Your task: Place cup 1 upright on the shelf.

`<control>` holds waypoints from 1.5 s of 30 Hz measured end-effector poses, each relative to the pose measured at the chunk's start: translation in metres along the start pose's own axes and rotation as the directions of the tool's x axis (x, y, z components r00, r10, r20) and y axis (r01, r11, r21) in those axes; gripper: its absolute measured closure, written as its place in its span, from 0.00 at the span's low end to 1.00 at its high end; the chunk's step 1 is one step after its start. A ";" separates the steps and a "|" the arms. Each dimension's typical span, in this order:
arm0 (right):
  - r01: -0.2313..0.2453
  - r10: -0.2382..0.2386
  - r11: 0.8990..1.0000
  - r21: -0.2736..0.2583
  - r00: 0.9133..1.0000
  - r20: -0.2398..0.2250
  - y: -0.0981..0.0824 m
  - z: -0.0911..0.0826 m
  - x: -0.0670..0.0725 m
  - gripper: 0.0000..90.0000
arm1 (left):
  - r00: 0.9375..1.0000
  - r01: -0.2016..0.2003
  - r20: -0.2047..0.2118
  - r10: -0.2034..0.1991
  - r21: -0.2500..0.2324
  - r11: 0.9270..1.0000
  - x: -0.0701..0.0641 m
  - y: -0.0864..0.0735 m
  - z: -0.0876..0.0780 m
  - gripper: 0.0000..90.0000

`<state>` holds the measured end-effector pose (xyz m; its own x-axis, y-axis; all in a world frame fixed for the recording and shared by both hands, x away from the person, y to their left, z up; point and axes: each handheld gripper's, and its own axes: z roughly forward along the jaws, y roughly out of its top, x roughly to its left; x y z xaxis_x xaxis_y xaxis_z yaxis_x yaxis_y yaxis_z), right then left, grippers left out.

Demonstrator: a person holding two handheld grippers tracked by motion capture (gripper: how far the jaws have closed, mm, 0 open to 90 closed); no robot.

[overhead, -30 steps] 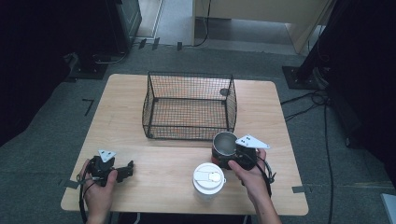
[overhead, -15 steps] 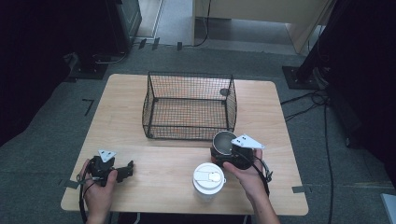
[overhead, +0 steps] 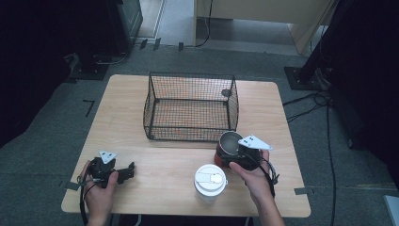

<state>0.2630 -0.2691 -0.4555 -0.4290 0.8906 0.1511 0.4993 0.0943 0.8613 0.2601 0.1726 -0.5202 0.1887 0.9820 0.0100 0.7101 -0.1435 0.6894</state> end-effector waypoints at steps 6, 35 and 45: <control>0.003 -0.003 1.000 -0.016 1.000 0.006 0.007 -0.008 0.001 0.08 | 1.000 -0.001 0.000 0.001 0.000 1.000 0.000 0.000 0.000 0.00; 0.025 -0.021 0.991 -0.128 0.999 0.030 0.048 -0.040 0.002 0.08 | 1.000 0.000 -0.001 0.000 0.000 1.000 0.000 0.000 0.000 0.00; 0.046 -0.042 0.986 -0.159 0.999 0.027 0.063 -0.045 0.007 0.08 | 1.000 0.000 0.000 0.000 0.001 1.000 0.000 0.000 0.000 0.00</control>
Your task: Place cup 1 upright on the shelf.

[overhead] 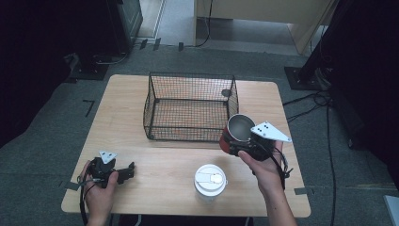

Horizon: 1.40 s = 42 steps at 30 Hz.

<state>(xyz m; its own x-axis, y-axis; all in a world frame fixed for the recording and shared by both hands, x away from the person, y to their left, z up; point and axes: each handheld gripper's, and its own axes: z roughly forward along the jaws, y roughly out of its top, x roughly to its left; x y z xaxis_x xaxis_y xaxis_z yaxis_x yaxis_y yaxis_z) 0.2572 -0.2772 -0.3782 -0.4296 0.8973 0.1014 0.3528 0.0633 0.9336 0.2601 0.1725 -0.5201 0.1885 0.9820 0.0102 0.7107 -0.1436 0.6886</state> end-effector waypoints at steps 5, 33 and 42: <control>0.011 -0.011 1.000 -0.017 1.000 -0.005 0.010 0.001 0.005 0.08 | 1.000 0.001 0.000 -0.001 -0.002 1.000 0.000 0.000 0.000 0.00; 0.032 -0.035 0.995 -0.095 0.999 -0.027 0.050 0.017 0.022 0.08 | 1.000 0.001 0.001 -0.001 -0.001 1.000 0.000 0.000 0.000 0.00; 0.045 -0.049 0.993 -0.112 0.998 -0.030 0.059 0.027 0.027 0.08 | 1.000 0.001 0.001 -0.001 -0.001 1.000 0.000 0.000 0.000 0.00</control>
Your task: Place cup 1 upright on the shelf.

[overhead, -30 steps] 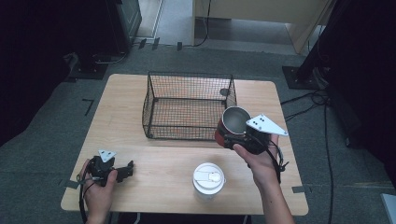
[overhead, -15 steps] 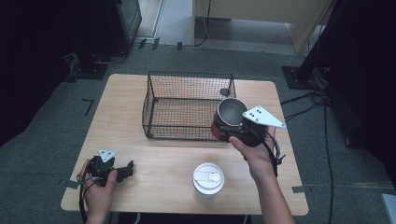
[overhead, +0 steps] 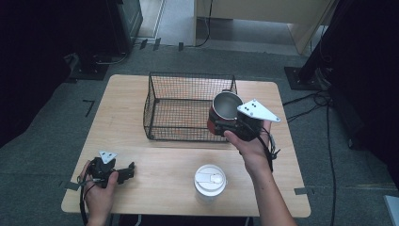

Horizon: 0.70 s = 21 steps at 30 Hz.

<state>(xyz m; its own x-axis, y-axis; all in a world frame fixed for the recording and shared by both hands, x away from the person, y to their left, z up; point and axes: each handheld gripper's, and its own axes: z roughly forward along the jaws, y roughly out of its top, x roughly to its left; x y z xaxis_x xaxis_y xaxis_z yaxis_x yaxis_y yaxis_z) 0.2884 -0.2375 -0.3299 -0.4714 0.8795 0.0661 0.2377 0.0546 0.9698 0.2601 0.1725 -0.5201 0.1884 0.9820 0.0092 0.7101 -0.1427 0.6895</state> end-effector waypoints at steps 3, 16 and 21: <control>0.002 -0.002 1.000 -0.010 1.000 0.002 0.003 0.005 0.001 0.08 | 1.000 -0.001 0.000 0.001 0.000 1.000 0.000 0.000 0.000 0.00; -0.001 0.002 0.998 -0.065 1.000 0.019 0.005 0.026 -0.002 0.08 | 1.000 -0.001 0.000 0.001 0.000 1.000 0.000 0.000 0.000 0.00; 0.002 0.000 0.998 -0.068 0.999 0.037 0.004 0.036 -0.005 0.08 | 1.000 0.000 -0.001 0.000 0.000 1.000 0.000 0.000 0.000 0.00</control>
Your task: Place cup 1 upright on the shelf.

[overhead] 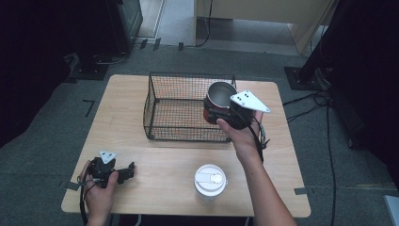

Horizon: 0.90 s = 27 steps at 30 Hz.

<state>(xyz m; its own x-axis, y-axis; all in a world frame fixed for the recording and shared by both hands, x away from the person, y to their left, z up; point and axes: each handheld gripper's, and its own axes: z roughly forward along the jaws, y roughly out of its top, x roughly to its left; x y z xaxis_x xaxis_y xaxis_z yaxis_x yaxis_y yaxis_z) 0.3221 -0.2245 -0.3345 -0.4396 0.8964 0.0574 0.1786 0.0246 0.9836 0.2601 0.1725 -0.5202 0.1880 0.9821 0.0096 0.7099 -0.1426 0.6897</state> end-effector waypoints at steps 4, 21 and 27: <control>0.001 -0.001 1.000 0.002 1.000 0.008 -0.002 0.007 -0.002 0.08 | 1.000 0.000 0.000 0.000 0.001 1.000 0.000 0.000 0.000 0.00; 0.006 -0.007 0.999 0.035 0.999 0.050 -0.012 0.036 -0.010 0.08 | 1.000 0.000 -0.001 0.000 0.000 1.000 0.000 0.000 0.000 0.00; 0.001 -0.004 0.998 0.058 0.998 0.061 -0.019 0.047 -0.012 0.08 | 1.000 0.000 0.000 0.000 0.000 1.000 0.000 0.000 0.000 0.00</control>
<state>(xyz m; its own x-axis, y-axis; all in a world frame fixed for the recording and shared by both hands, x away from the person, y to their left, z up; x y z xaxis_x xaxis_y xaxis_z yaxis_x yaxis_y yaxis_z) 0.3653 -0.2155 -0.3615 -0.3860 0.9215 0.0429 0.2288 0.0505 0.9722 0.2601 0.1724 -0.5202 0.1878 0.9822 0.0099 0.7101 -0.1427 0.6895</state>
